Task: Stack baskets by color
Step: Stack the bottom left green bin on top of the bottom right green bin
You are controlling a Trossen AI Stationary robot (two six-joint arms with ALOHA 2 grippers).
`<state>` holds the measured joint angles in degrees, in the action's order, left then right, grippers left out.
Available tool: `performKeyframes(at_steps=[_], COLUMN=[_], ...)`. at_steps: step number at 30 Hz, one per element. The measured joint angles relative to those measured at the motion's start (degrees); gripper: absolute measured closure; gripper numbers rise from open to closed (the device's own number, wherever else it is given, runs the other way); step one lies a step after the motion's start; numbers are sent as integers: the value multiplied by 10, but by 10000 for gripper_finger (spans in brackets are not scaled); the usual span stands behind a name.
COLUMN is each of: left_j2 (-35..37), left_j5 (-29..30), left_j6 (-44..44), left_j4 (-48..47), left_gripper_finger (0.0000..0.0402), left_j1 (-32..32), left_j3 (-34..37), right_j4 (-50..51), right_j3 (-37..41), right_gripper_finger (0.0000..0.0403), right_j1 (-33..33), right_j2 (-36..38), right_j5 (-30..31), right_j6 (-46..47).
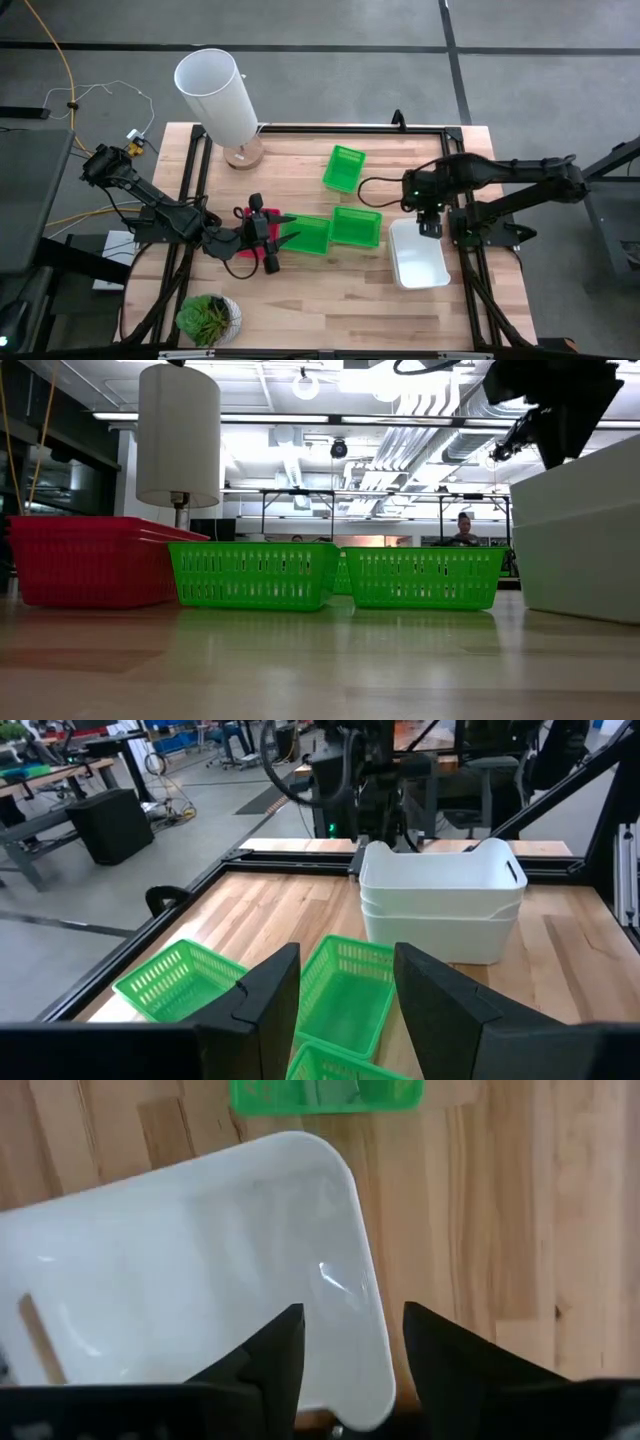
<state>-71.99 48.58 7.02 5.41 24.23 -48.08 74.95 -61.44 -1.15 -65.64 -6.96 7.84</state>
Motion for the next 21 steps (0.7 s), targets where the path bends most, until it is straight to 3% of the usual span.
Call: performKeyframes(at_steps=[5, 9, 15, 21], left_j2=[0, 0, 8, 43], left_j5=[0, 0, 0, -49], left_j6=[-12, -12, -42, -48], left_j4=[0, -4, -11, -38], left_gripper_finger=[252, 252, 252, 252], left_j1=[0, 7, 11, -33], left_j3=[0, 0, 0, 0], right_j4=[-11, -126, -413, -774], right_j3=[-22, 15, 146, 281], right_gripper_finger=[254, 264, 265, 265], right_j1=[3, 20, 46, 45], right_j2=[42, 107, 193, 197], right_j5=[11, 42, 58, 82], right_j6=[28, 38, -16, -115])
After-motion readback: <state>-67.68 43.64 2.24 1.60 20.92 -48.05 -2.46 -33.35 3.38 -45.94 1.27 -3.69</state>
